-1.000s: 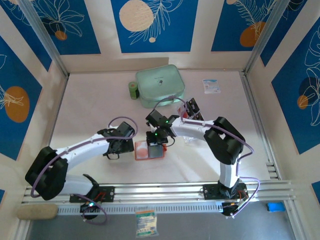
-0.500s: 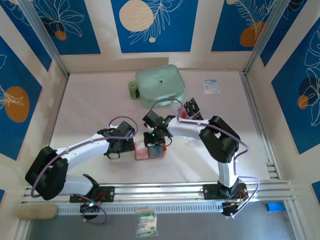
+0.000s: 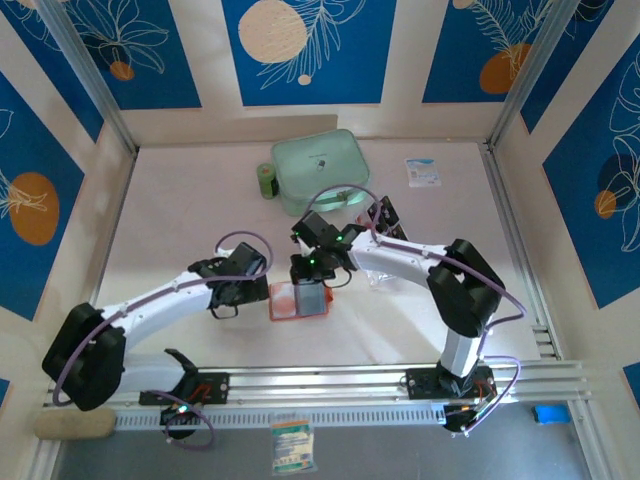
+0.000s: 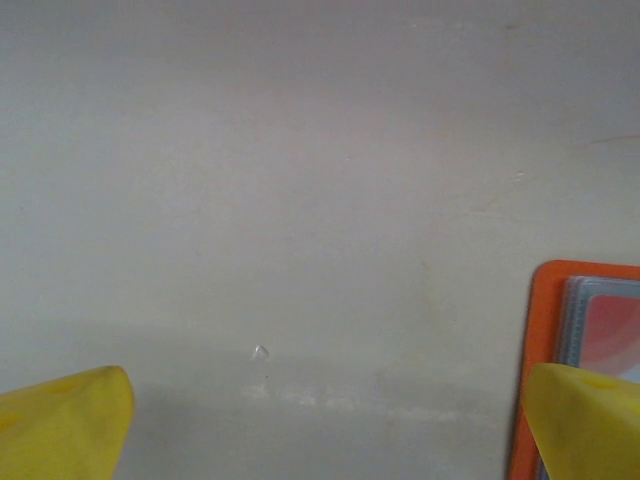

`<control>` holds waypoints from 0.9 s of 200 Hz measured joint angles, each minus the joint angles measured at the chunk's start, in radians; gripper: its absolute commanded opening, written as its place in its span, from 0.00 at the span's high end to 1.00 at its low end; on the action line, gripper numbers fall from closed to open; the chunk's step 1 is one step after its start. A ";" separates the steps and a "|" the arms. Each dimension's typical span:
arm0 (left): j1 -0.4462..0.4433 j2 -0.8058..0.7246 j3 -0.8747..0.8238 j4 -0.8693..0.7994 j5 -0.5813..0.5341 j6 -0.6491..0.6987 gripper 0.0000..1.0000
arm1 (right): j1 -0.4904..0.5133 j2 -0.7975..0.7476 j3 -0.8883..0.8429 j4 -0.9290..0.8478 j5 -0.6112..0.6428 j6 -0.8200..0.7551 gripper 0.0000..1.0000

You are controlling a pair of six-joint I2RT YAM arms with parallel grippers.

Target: Put the credit cards into the card holder

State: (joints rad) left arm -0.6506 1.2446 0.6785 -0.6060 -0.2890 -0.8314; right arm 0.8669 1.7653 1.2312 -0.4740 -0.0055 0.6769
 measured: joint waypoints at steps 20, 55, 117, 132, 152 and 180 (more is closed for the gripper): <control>0.000 -0.044 -0.015 0.000 0.000 0.000 0.00 | -0.009 -0.031 -0.003 -0.023 0.011 -0.003 0.91; 0.000 -0.098 -0.023 -0.001 0.000 0.002 0.00 | -0.028 -0.084 -0.010 -0.064 0.033 -0.018 0.86; 0.001 -0.117 -0.031 0.024 0.032 0.014 0.00 | -0.064 -0.206 -0.082 -0.103 0.081 -0.023 0.72; 0.001 -0.109 -0.037 0.039 0.047 0.023 0.00 | -0.073 -0.239 -0.127 -0.102 0.088 -0.023 0.65; 0.001 -0.091 -0.039 0.055 0.065 0.034 0.00 | -0.080 -0.266 -0.190 -0.100 0.096 -0.014 0.62; 0.001 -0.065 -0.039 0.095 0.091 0.055 0.00 | -0.079 -0.270 -0.264 -0.082 0.101 0.002 0.62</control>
State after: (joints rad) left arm -0.6498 1.1793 0.6392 -0.5114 -0.1982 -0.7769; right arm 0.7876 1.4952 0.9668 -0.5556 0.0952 0.6792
